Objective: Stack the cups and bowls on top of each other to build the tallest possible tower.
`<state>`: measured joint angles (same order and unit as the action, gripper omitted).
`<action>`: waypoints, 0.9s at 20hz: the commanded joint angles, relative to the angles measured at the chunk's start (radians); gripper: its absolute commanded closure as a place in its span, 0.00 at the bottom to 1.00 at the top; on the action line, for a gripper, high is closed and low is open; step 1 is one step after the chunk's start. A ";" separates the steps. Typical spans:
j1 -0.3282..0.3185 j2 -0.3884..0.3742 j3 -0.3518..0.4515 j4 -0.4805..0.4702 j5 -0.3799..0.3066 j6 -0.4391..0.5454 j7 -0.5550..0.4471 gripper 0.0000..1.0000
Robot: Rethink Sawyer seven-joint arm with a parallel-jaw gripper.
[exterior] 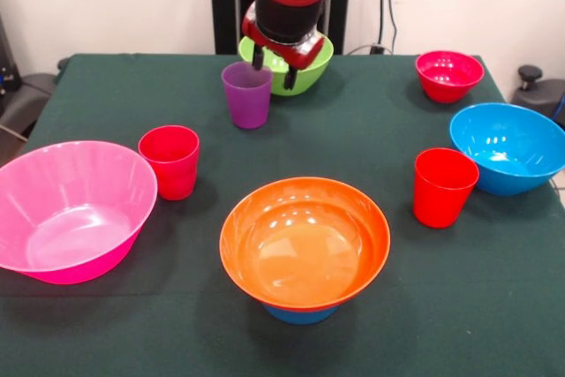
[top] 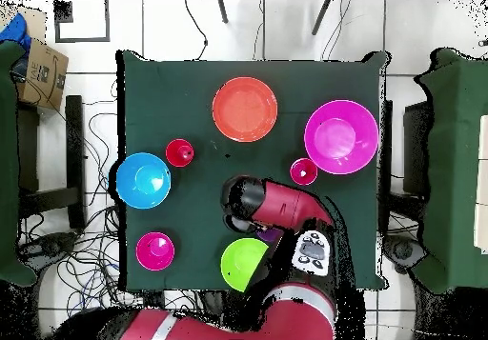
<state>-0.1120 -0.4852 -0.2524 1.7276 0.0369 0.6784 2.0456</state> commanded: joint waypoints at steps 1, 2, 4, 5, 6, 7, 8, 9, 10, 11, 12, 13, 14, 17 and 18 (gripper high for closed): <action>0.020 0.067 0.035 -0.055 0.018 -0.092 0.186 0.00; 0.021 0.070 0.035 -0.054 0.019 -0.095 0.185 0.00; 0.021 0.075 0.033 -0.054 0.021 -0.100 0.183 0.00; 0.022 0.076 0.032 -0.056 0.021 -0.100 0.181 0.00; 0.023 0.077 0.030 -0.057 0.022 -0.100 0.180 0.00; 0.023 0.078 0.030 -0.057 0.023 -0.101 0.179 0.00; 0.023 0.080 0.030 -0.057 0.024 -0.105 0.179 0.00; 0.022 0.082 0.031 -0.057 0.026 -0.110 0.178 0.00; 0.019 0.085 0.034 -0.055 0.028 -0.120 0.176 0.00; 0.011 0.087 0.041 -0.053 0.031 -0.131 0.171 0.00; 0.003 0.088 0.049 -0.048 0.035 -0.144 0.165 0.00; -0.006 0.088 0.057 -0.044 0.039 -0.154 0.160 0.00; -0.014 0.088 0.065 -0.039 0.042 -0.163 0.155 0.00; -0.039 0.088 0.090 -0.023 0.049 -0.208 0.143 0.00; -0.046 0.088 0.096 -0.019 0.049 -0.227 0.139 0.00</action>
<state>-0.1250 -0.4094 -0.2712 1.7274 0.0421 0.5874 2.0456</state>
